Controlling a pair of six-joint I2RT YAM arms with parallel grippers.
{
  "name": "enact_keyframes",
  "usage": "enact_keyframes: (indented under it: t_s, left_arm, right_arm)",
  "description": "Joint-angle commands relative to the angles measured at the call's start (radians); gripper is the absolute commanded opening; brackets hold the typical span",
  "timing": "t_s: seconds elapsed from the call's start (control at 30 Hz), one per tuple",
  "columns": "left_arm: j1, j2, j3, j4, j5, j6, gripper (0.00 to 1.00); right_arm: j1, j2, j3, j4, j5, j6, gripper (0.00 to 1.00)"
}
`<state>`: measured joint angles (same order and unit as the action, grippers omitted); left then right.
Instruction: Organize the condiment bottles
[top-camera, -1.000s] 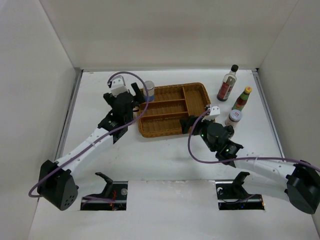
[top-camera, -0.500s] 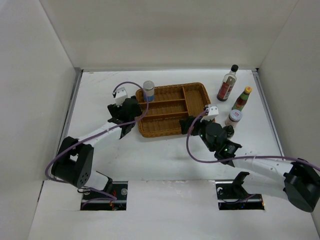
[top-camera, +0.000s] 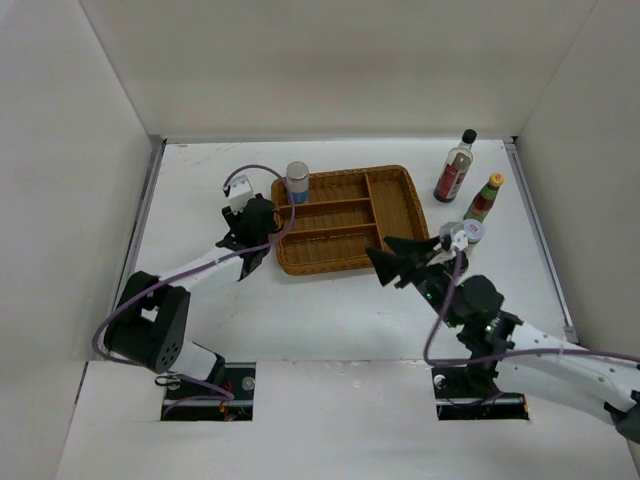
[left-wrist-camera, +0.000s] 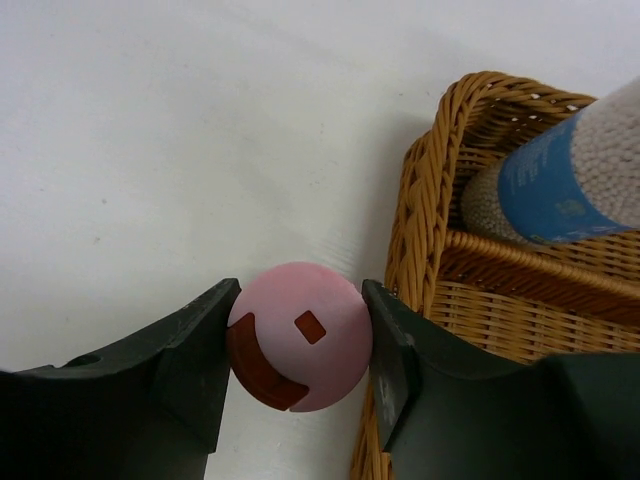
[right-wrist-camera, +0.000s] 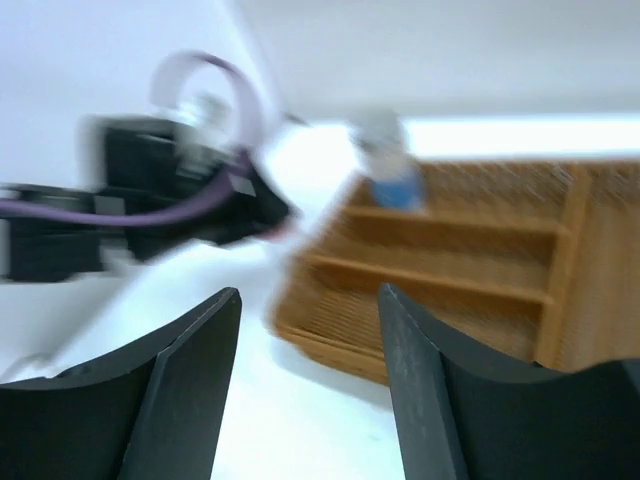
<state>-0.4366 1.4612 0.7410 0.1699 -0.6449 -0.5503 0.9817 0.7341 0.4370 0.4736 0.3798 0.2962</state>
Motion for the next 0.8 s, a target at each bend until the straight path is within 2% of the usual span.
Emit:
enact_keyframes:
  t_s: [0.0, 0.13, 0.27, 0.43, 0.53, 0.77]
  left_arm:
    - [-0.029, -0.126, -0.025, 0.080, -0.030, 0.013, 0.37]
    - [-0.110, -0.269, -0.006, 0.042, -0.033, 0.033, 0.34]
    - [-0.231, -0.312, 0.101, 0.011, -0.024, 0.056, 0.34]
    - [-0.323, -0.100, 0.312, 0.078, 0.046, 0.084, 0.35]
    - [-0.319, 0.071, 0.456, 0.117, 0.108, 0.102, 0.35]
    - [-0.282, 0.401, 0.773, 0.063, 0.185, 0.139, 0.35]
  right_arm:
    - [0.096, -0.145, -0.017, 0.083, -0.099, -0.109, 0.65]
    - [0.172, -0.277, -0.037, 0.074, -0.099, -0.163, 0.69]
    - [0.141, -0.292, -0.057, 0.086, -0.044, -0.154, 0.71]
    - [0.087, -0.263, -0.063, 0.094, -0.013, -0.134, 0.68]
    - [0.088, -0.298, -0.063, 0.088, -0.021, -0.135, 0.64]
    - [0.102, -0.383, -0.061, 0.040, 0.063, -0.150, 0.65]
